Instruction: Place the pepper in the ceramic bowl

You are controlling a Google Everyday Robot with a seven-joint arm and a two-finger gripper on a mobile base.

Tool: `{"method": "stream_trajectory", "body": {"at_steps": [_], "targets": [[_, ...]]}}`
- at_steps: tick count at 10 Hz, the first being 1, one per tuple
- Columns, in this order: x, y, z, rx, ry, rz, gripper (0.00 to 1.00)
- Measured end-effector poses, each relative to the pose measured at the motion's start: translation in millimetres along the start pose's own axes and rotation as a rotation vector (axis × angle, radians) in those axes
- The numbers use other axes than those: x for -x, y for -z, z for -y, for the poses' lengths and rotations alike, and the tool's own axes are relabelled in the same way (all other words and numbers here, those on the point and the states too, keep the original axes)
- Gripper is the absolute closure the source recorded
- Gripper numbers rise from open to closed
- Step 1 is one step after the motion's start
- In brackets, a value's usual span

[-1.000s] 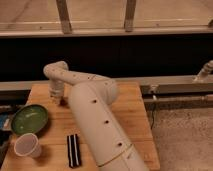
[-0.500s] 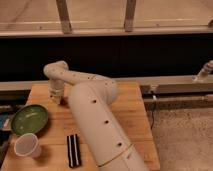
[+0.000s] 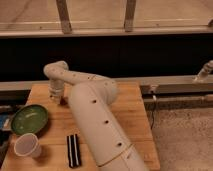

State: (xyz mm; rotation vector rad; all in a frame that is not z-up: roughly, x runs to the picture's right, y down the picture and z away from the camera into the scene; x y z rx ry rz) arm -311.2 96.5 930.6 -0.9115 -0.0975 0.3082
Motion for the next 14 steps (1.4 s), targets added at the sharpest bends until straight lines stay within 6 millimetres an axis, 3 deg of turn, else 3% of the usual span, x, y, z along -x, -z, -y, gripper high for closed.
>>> {"method": "stream_trajectory", "body": {"at_steps": [14], "targets": [[-0.2,0.7,3.7,0.0,0.0,0.0,1.0]]}}
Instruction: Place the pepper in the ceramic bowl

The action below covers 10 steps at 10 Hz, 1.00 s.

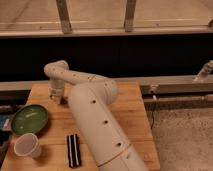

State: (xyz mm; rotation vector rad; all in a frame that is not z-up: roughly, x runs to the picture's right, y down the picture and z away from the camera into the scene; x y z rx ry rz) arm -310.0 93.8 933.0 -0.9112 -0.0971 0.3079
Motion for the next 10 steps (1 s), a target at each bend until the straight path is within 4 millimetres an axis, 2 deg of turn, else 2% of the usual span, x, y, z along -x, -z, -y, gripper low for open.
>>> {"method": "stream_trajectory", "body": {"at_steps": [10], "targets": [[-0.5,2.7,-0.5,0.003,0.002,-0.005,1.0]]}}
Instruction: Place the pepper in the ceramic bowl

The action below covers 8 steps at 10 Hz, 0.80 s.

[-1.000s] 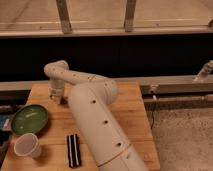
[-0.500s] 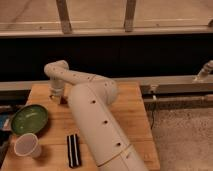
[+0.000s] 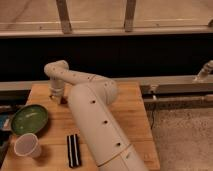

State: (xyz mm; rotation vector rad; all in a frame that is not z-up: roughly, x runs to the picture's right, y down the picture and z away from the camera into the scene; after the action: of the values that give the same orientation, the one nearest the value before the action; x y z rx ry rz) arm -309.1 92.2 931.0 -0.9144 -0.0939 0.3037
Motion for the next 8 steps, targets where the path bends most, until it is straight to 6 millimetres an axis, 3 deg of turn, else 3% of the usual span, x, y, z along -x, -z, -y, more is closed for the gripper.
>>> {"method": "stream_trajectory", "body": {"at_steps": [1,5,7,8], "targets": [[6.7,0.6,-8.5,0.007,0.011,-0.004,1.0],[5.4,13.2,-1.2,-0.02,0.01,0.003,1.0],[14.8,32.9,-3.3,-0.068,0.027,-0.003,1.0],[22.5,58.3,-6.6,-0.111,0.04,-0.007,1.0]]}}
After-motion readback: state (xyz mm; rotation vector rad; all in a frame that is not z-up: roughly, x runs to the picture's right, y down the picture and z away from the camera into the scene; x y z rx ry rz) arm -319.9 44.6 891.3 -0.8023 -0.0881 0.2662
